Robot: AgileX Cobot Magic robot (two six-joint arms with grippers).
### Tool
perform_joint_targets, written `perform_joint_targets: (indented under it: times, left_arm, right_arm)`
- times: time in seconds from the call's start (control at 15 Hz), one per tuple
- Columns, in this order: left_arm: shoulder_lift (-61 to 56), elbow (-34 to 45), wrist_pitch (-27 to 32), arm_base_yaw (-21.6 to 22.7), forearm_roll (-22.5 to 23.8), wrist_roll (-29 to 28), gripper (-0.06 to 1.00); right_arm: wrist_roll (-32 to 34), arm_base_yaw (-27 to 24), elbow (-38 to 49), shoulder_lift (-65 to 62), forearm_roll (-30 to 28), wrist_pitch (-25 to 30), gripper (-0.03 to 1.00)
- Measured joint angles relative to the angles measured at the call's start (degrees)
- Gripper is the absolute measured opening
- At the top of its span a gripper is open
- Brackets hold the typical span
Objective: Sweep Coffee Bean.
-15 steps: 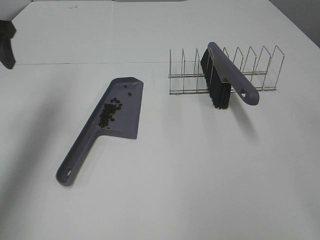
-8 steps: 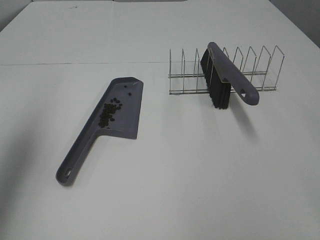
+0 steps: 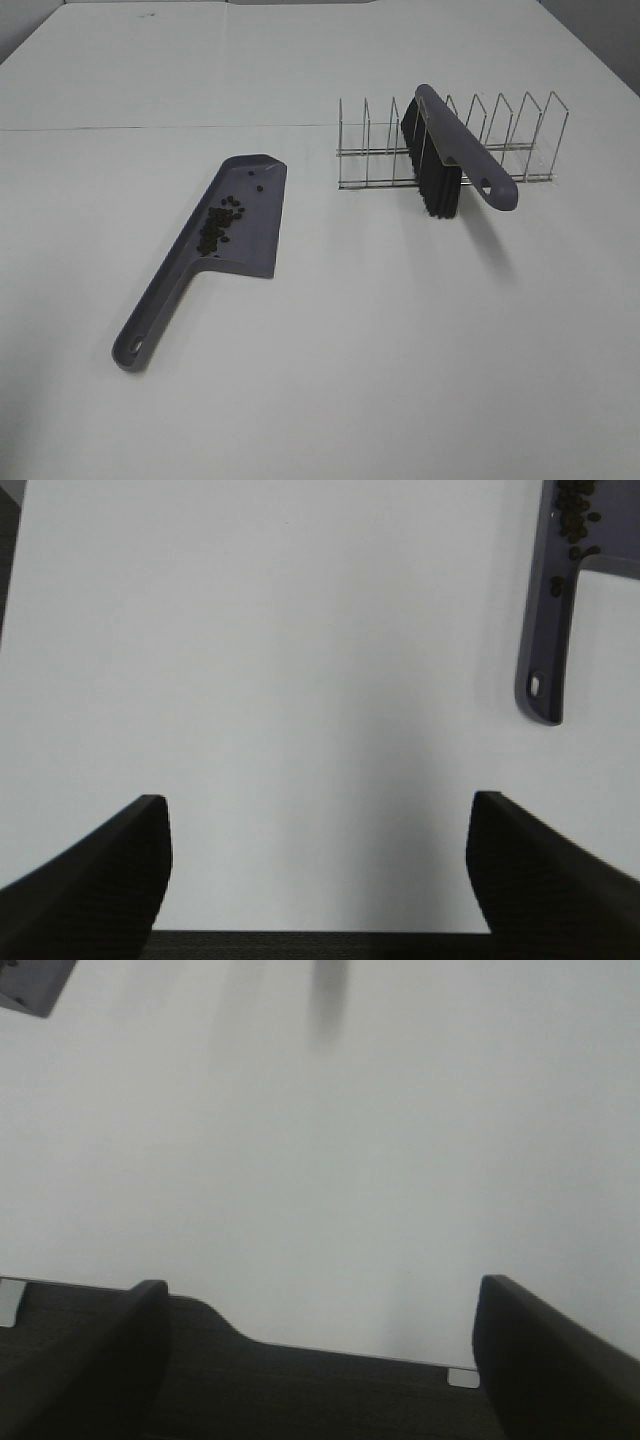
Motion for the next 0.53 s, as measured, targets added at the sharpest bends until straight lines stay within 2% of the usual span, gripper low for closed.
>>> perform_joint_targets:
  times: [0.13,0.27,0.53]
  left_arm:
    - [-3.1,0.4,1.5,-1.3,2.2,-1.2,0.74]
    - [-5.7,0.5,1.4,-6.9,3.3,-1.9,0.74]
    - [-12.7,4.3,-1.1,-7.2,3.6,-3.0,0.74]
  right_arm:
    - [0.0,0.0,2.9,-3.7,-2.1,0.0,0.73]
    - [0.0,0.0,4.1,-7.4,-2.3,0.1,0.73]
    - [0.0,0.0,4.1,-12.3,-2.3,0.1,0.73]
